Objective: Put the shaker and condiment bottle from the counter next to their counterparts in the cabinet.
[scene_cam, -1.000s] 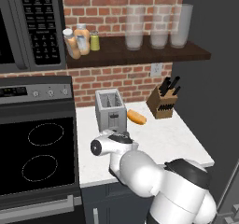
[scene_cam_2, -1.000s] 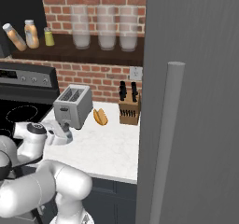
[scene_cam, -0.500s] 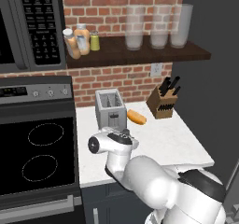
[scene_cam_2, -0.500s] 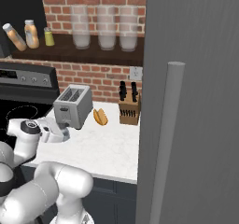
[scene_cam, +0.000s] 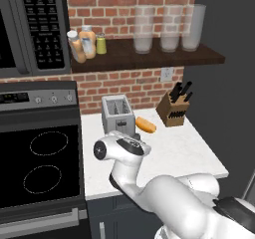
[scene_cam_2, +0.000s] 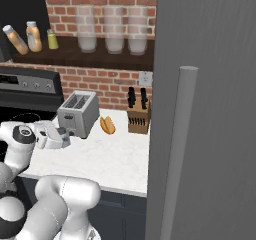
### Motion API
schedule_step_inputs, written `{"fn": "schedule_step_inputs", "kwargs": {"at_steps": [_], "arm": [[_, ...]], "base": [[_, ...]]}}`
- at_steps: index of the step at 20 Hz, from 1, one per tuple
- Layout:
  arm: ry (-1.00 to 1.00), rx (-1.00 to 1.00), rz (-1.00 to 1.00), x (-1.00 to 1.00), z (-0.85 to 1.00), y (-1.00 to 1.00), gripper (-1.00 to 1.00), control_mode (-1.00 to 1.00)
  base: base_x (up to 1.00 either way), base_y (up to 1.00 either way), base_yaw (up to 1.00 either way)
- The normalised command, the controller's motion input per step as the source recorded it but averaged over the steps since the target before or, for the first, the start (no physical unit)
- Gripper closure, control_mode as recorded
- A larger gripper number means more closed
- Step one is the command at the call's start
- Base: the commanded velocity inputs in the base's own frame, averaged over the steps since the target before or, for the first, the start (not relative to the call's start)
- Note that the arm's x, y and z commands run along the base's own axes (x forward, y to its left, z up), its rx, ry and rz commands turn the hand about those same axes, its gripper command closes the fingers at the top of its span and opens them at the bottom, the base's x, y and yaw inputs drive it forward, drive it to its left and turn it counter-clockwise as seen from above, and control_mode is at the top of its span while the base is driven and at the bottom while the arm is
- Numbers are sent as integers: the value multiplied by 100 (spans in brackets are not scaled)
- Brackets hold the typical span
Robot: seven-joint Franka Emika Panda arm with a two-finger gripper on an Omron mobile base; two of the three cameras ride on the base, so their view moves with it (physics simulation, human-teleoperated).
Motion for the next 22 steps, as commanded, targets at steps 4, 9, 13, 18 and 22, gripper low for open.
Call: {"fn": "schedule_step_inputs", "kwargs": {"at_steps": [4,9,13,18,22], "arm": [[0,0,0,-33,43,0,100,-100],[0,0,0,-35,46,0,100,-100],[-2,0,0,-36,50,0,100,-100],[-2,0,0,-32,47,0,100,-100],[-3,0,0,-26,45,0,100,-100]], "base": [[0,0,0],[0,0,0],[0,0,0],[0,0,0],[0,0,0]]}}
